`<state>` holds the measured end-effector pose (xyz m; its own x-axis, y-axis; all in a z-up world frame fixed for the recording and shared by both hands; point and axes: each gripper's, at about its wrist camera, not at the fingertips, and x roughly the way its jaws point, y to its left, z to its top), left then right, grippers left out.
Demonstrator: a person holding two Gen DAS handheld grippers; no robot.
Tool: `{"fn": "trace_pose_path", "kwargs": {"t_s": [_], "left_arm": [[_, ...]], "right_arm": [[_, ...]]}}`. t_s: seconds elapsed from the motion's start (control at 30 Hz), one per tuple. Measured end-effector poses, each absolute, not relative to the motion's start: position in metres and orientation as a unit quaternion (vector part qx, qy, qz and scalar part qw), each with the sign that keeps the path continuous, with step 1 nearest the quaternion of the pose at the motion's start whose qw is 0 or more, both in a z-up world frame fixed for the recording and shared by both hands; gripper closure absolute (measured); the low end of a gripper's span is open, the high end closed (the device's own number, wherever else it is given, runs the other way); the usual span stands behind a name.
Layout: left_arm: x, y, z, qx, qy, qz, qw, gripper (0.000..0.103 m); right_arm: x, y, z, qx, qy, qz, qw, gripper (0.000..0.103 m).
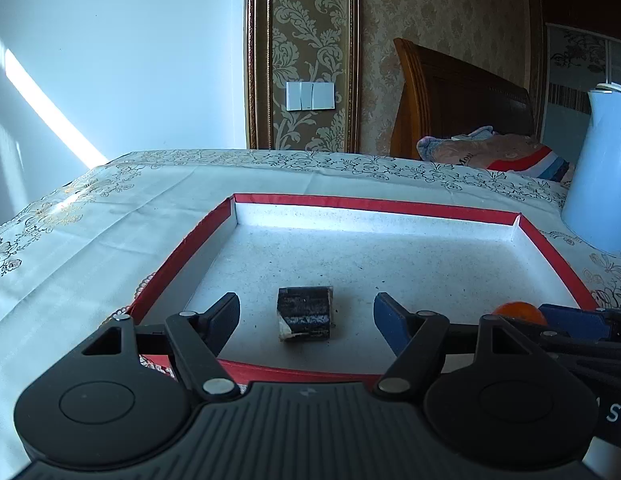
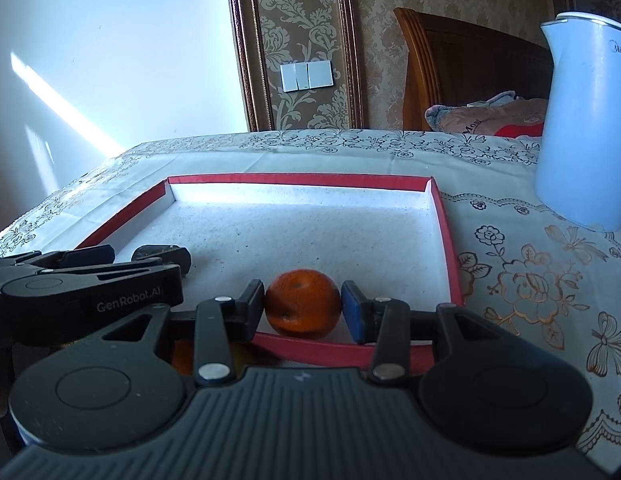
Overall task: Organize fruits
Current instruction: 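Open the right tool to drop the tangerine in the tray while the left withdraws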
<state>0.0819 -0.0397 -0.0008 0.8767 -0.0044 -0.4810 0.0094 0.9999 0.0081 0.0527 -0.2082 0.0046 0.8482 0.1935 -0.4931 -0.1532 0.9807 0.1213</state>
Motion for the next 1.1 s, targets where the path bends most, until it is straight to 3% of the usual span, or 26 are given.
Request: {"fn": "trace_pose_path", "kwargs": {"t_s": [0.2, 0.47, 0.5, 0.63, 0.83, 1.1], "left_arm": [[0.080, -0.025, 0.004, -0.036, 0.238, -0.001, 0.971, 0.029], [0.088, 0.041, 0.004, -0.225, 0.244, 0.003, 0.943, 0.028], [0.087, 0.044, 0.003, -0.235, 0.242, 0.000, 0.941, 0.028], [0.086, 0.040, 0.005, -0.224, 0.239, -0.004, 0.945, 0.028], [0.071, 0.037, 0.014, -0.219, 0.197, -0.024, 0.955, 0.028], [0.019, 0.019, 0.034, -0.112, 0.152, -0.044, 0.981, 0.024]], "right_arm": [[0.046, -0.212, 0.010, 0.043, 0.239, 0.087, 0.966, 0.062], [0.044, -0.218, 0.015, 0.056, 0.224, 0.083, 0.969, 0.062], [0.043, -0.219, 0.016, 0.059, 0.222, 0.083, 0.970, 0.057], [0.040, -0.225, 0.019, 0.068, 0.208, 0.078, 0.973, 0.046], [0.032, -0.239, 0.028, 0.103, 0.183, 0.080, 0.974, 0.046], [-0.013, -0.281, 0.040, 0.144, 0.171, 0.088, 0.971, 0.046]]}}
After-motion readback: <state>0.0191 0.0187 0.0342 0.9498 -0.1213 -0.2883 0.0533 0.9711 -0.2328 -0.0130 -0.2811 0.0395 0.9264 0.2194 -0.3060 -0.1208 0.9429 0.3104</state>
